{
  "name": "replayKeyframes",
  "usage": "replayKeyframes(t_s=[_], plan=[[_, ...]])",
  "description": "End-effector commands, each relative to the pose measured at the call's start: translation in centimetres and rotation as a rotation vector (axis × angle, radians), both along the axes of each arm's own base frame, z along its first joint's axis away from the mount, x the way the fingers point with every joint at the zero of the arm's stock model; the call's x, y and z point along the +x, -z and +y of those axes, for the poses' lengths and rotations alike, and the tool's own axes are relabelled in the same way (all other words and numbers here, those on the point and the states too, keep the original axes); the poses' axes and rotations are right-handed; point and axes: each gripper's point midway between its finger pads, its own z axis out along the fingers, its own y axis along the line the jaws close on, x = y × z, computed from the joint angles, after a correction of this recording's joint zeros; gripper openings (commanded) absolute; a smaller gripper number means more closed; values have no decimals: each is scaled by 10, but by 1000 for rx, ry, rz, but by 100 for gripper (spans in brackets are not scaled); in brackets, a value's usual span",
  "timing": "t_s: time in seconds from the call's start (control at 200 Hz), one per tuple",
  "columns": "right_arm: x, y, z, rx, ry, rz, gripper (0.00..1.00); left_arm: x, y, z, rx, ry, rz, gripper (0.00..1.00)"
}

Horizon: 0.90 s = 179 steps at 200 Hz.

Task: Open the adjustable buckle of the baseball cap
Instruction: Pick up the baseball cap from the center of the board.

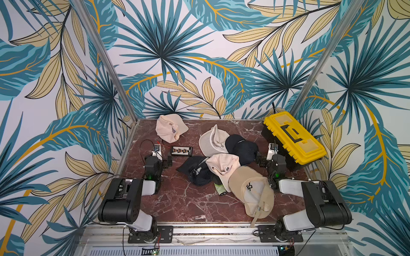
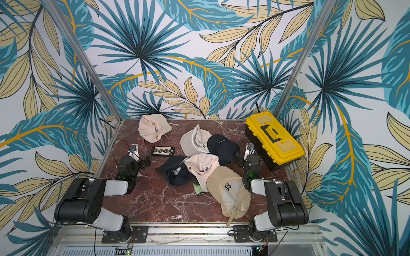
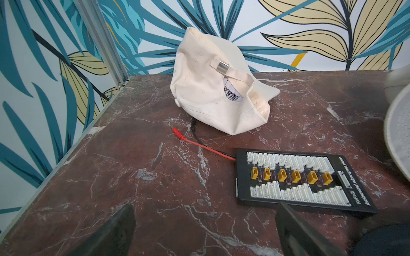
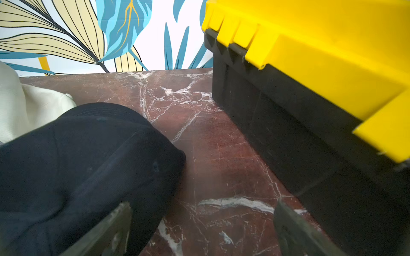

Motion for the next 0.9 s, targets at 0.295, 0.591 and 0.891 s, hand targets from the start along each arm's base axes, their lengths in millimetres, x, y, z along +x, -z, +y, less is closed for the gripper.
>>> replayKeyframes(t_s=[0.295, 0.591, 0.891], plan=[[4, -4, 1, -9, 2, -15, 99, 9, -14, 5, 4, -21, -44, 99], [4, -3, 1, -9, 0, -13, 99, 11, -13, 6, -15, -8, -44, 99], [1, -46, -12, -13, 82, 15, 93, -6, -55, 27, -14, -137, -145, 100]])
